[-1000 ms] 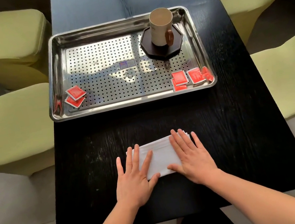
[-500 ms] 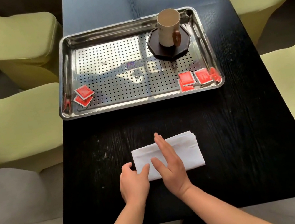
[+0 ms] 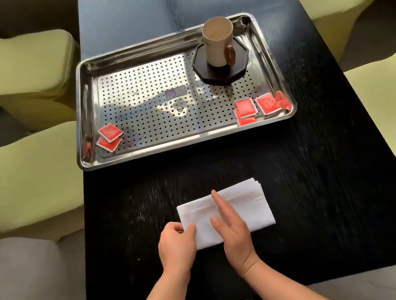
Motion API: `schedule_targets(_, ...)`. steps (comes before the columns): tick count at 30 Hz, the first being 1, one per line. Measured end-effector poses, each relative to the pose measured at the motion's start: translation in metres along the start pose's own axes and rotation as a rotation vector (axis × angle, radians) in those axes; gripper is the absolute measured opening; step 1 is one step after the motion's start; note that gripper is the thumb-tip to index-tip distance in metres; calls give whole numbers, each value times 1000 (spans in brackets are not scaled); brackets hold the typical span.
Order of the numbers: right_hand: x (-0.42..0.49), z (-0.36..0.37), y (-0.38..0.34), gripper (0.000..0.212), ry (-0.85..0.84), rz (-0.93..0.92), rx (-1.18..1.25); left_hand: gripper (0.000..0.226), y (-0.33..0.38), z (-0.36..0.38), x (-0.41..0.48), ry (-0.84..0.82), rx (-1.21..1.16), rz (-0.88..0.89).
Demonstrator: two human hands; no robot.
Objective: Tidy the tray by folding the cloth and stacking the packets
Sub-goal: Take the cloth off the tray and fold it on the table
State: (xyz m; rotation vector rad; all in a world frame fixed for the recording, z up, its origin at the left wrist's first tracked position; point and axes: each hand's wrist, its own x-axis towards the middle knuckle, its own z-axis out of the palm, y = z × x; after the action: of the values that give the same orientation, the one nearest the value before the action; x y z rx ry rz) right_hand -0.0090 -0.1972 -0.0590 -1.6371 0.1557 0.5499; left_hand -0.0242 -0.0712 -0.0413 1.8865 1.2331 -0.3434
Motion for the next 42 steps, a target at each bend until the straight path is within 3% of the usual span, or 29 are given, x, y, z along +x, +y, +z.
schedule_targets(8, -23, -10, 3, 62, -60, 47, 22, 9, -1, -2, -3, -48, -222, -12)
schedule_targets(16, -46, -18, 11, 50, -47, 158, 42, 12, 6, -3, -11, 27, -183, 124)
schedule_targets(20, -39, -24, 10, 49, -47, 207, 36, 19, 13, -1, -22, 36, -110, 252)
schedule_targets(23, -29, -35, -3, 35, 11, 237, 101, 26, 21, 4, -37, -6, -79, 400)
schedule_targets(25, -21, -45, -16, 23, -37, 239, 218, 28, 28, 12, -49, -21, -22, 524)
schedule_targets(27, -14, -56, -30, 32, -104, 237, 268, 31, 34, 23, -59, -30, 61, 636)
schedule_targets(32, 7, -85, -47, 35, 54, 216, -154, 5, 43, 50, -75, -95, 180, 777)
schedule_targets(37, 26, -111, -39, 10, 150, 143, -629, 27, 28, 58, -68, -142, 214, 791)
schedule_targets(40, 28, -116, -31, 14, 187, 141, -717, 31, 22, 64, -60, -133, 385, 697)
schedule_targets(42, 27, -115, -28, 21, 223, 134, -763, 36, 21, 66, -57, -155, 365, 573)
